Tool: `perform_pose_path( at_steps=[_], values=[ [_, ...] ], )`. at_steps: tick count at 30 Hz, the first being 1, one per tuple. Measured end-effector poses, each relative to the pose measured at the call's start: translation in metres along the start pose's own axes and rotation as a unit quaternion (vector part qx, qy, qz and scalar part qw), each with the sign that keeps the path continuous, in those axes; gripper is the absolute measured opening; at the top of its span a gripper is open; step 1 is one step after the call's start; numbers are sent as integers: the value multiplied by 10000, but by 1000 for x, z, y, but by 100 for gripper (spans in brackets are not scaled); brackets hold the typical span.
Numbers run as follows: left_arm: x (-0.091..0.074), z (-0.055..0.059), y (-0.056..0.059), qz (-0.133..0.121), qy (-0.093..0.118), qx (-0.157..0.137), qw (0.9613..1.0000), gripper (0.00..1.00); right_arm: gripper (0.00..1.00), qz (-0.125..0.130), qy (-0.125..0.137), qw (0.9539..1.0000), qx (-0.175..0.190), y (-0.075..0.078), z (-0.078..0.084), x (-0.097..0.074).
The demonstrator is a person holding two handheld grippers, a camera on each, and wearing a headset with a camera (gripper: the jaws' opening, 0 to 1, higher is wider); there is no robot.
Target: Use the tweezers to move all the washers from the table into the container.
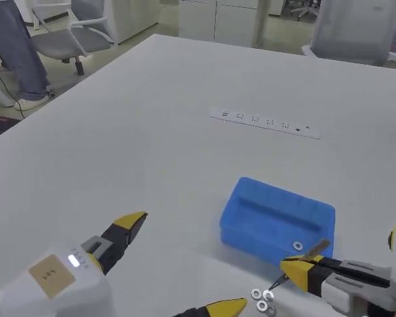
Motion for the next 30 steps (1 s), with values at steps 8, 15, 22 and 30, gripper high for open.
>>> perform_pose_path(
  at_steps=[8,15,22,30],
  values=[
    [0,0,1,28,-29,12,10000,94,3,-189,-594,9943,-867,-3,1,8],
    [1,1,1,30,-35,7,10000,94,3,-361,-657,9909,-1116,-4,-2,9],
    [1,1,1,35,-36,-2,10000,94,3,-563,-719,9877,-1271,-4,-3,12],
    [0,1,0,10,-37,-1,10000,94,3,-693,-899,9802,-1625,-9,-2,14]
  ],
)
Point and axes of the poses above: the centre of the closed fingertips' face, and the gripper's own axes: x roughly forward along the fingers, y roughly to its right, z roughly out of its underside, the point moved 10 cm from there along -x, roughly backward along the fingers, and after that the axes turned 4 degrees about y, right-handed, at the moved point
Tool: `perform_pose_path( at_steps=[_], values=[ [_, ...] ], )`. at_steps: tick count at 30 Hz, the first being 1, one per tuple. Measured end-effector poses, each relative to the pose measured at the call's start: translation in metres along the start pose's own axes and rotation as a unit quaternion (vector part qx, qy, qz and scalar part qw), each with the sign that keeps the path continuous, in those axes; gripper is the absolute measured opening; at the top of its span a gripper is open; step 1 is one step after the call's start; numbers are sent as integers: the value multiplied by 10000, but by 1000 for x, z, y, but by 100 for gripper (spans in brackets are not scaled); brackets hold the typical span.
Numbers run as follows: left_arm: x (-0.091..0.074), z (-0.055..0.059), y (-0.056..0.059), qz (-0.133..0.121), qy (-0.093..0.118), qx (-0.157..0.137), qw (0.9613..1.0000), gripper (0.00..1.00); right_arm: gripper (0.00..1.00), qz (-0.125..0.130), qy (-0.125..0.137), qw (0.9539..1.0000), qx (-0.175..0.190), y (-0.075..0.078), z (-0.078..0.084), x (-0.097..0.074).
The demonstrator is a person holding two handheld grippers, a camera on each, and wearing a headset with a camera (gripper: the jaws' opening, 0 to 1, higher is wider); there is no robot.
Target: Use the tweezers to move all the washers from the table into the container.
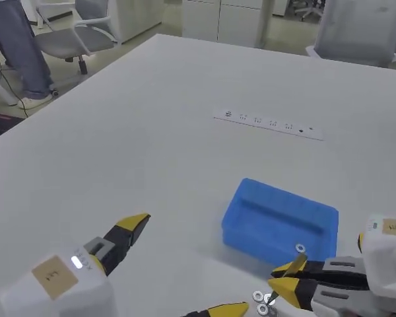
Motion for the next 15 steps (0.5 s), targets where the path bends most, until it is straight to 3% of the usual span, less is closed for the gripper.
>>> perform_pose_path(
  at_steps=[5,10,13,15],
  values=[
    [0,0,0,5,-7,9,10000,94,3,-159,-246,9981,-535,-8,-4,4],
    [0,0,0,-7,11,8,10000,94,2,-51,-161,9968,-780,-11,-4,7],
    [0,0,0,-14,18,7,10000,94,1,186,-50,9980,-604,-11,-1,5],
    [0,0,0,-13,18,9,10000,94,0,338,215,9988,-270,-10,2,5]
  ],
)
Point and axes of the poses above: the centre of the closed fingertips' face, and the gripper's own axes: x roughly forward along the fingers, y roughly to its right, z roughly out of its underside, the point moved 10 cm from there along -x, roughly backward along the fingers, and after that the axes turned 4 degrees about y, right-handed, at the moved point
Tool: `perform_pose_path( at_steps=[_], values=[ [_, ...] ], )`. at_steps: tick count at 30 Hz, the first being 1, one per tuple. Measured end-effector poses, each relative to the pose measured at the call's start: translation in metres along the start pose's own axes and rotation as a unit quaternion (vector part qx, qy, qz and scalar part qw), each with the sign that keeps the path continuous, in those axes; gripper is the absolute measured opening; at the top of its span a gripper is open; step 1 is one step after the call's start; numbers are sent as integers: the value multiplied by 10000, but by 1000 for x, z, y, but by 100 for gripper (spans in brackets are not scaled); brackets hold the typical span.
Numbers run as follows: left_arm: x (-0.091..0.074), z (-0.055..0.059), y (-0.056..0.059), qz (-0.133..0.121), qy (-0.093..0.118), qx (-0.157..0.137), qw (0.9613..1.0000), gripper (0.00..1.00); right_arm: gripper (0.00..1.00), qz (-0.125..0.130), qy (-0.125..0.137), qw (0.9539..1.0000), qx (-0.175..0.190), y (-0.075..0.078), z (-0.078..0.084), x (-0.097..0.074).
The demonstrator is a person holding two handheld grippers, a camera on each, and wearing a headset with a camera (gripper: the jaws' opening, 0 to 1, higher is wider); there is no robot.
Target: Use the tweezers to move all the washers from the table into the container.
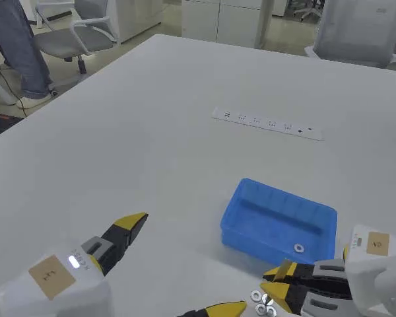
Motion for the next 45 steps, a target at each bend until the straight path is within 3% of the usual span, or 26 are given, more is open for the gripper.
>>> perform_pose_path(
  at_steps=[1,3,7,18,25,37,45],
  values=[
    [0,0,0,8,1,-4,10000,94,0,145,122,9994,279,2,2,-1],
    [0,0,0,28,0,2,10000,94,1,173,191,9970,725,7,4,-4],
    [0,0,1,39,5,7,10000,94,1,287,578,9920,1086,15,-2,-13],
    [0,0,1,67,-7,25,10000,94,2,324,889,9902,1023,21,-42,-37],
    [0,0,1,77,-5,21,10000,94,2,497,1017,9869,1151,40,-55,-45],
    [0,0,1,60,0,13,10000,93,2,885,705,9780,1755,83,-41,-33],
    [0,1,0,30,-9,3,10000,93,3,853,321,9808,1724,99,-32,-12]
  ],
)
Point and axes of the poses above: the centre of the closed fingertips' face, and the gripper's own axes: x roughly forward along the fingers, y roughly to its right, z roughly out of its underside, the point moved 10 cm from there along -x, roughly backward along the fingers, and after that the axes turned 4 degrees about y, right-handed, at the moved point
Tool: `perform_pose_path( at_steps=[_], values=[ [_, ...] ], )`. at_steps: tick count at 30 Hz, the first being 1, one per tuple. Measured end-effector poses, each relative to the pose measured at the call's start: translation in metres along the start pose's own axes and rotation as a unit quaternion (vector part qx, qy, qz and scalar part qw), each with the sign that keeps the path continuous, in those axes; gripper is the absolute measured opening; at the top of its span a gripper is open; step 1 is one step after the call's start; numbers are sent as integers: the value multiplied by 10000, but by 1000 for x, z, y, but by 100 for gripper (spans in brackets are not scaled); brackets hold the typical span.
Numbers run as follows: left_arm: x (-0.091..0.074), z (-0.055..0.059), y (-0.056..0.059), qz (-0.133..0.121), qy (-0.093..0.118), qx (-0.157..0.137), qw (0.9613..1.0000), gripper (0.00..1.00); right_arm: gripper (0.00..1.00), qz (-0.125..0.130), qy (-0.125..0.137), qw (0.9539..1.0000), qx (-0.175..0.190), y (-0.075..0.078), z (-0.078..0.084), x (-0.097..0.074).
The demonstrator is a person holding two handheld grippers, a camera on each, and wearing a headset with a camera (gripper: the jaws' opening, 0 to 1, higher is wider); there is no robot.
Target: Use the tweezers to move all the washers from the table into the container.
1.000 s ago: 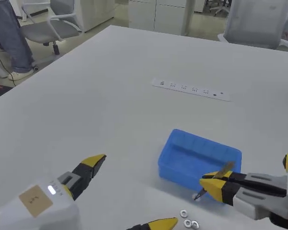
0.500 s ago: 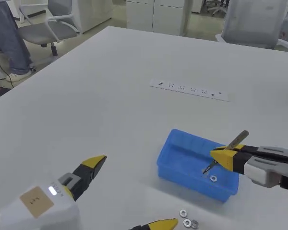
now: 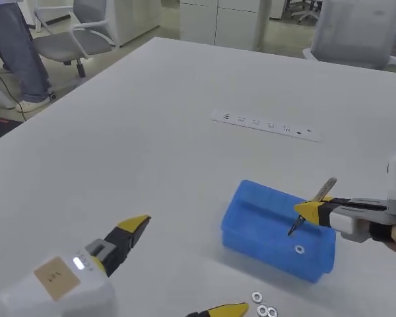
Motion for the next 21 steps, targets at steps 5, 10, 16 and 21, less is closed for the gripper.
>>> perform_pose_path(
  at_steps=[5,10,16,21],
  values=[
    [0,0,0,-6,-14,-10,10000,93,3,20,-203,9998,-20,3,4,10],
    [1,1,0,0,-28,-20,10000,93,3,46,-328,9994,-65,5,8,16],
    [1,1,0,2,-49,-10,10000,93,3,50,-470,9988,-115,5,10,20],
    [1,1,0,19,-54,-6,10000,93,4,92,-493,9984,-246,3,11,19]
  ],
)
Point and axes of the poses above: the centre of the closed fingertips' face, and the gripper's own axes: x roughly forward along the fingers, y roughly to its right, z roughly out of its underside, the point moved 10 cm from there along -x, roughly backward along the fingers, and after that the axes turned 4 degrees about y, right-handed, at the moved point
